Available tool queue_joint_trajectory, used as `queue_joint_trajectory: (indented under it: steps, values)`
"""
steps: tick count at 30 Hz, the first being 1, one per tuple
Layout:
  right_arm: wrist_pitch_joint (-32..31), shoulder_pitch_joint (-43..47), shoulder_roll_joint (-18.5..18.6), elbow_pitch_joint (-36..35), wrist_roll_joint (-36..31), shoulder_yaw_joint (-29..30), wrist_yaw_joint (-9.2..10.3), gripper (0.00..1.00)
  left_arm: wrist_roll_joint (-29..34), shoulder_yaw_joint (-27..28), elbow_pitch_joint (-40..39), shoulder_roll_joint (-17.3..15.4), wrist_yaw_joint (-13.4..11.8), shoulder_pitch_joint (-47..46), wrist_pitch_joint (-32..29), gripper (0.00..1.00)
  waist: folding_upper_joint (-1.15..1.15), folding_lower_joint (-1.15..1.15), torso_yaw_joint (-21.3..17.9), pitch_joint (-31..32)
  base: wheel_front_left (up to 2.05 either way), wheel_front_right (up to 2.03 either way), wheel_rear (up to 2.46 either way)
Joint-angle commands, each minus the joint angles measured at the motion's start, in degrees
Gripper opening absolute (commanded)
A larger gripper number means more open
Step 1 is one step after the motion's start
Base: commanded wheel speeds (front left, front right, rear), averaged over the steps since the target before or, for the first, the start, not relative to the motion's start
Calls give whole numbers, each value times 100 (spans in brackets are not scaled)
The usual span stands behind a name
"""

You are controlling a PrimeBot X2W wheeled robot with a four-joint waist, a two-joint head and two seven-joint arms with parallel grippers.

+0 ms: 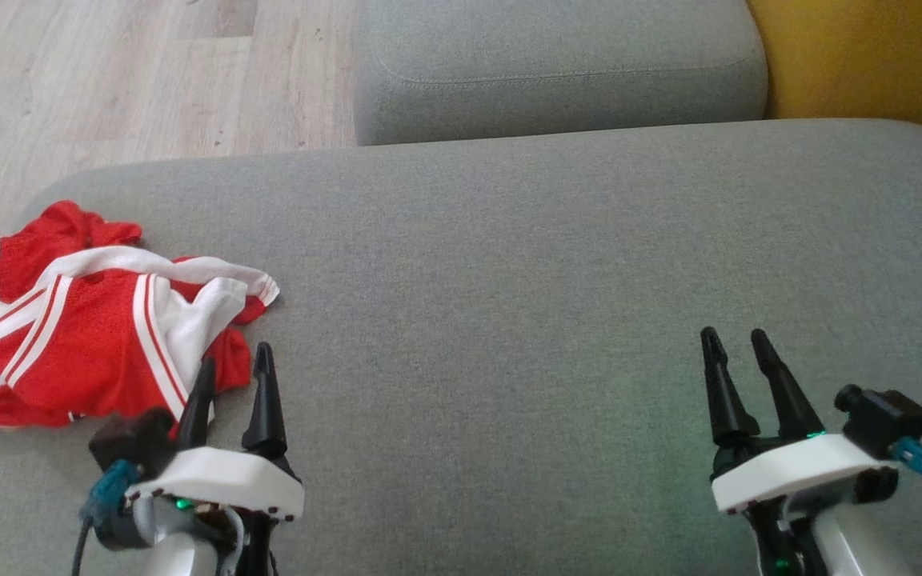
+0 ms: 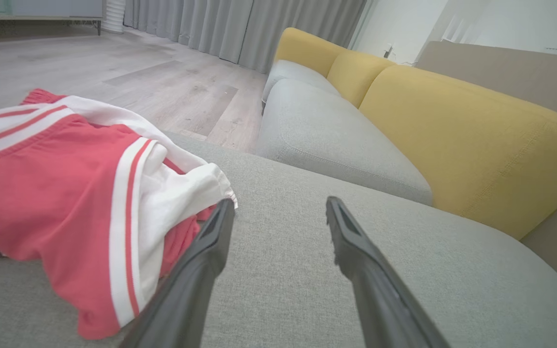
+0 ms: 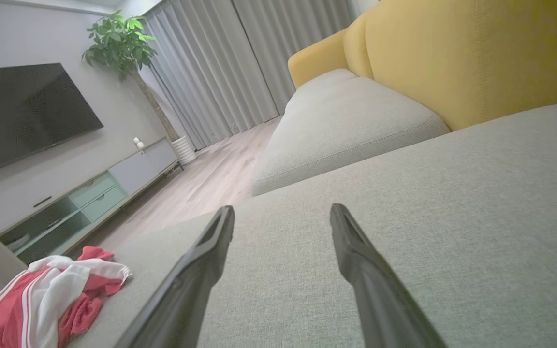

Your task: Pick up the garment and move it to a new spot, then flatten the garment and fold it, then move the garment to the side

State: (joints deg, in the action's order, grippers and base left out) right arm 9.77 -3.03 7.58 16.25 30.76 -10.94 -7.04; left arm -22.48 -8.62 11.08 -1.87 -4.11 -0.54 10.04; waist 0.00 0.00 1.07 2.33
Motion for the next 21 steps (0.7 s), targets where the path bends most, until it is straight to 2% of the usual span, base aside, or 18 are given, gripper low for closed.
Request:
queue_joint_trajectory:
  steps: [1, 12, 21]
  values:
    - [99, -360, 77, -130, -147, -143, -36, 100, 195, 95, -224, -83, -35, -384, 76, 100, 0, 0, 0, 5, 0, 0, 0]
    - [284, -545, 111, 390, -573, -404, -40, 100, 933, -21, -199, -90, -162, -418, 260, 100, 0, 0, 1, 64, 0, 0, 0]
    - [419, -650, 155, 525, -956, -566, -43, 100, 1475, -128, -255, -96, -245, -443, 394, 100, 0, 0, 3, 84, 0, 0, 0]
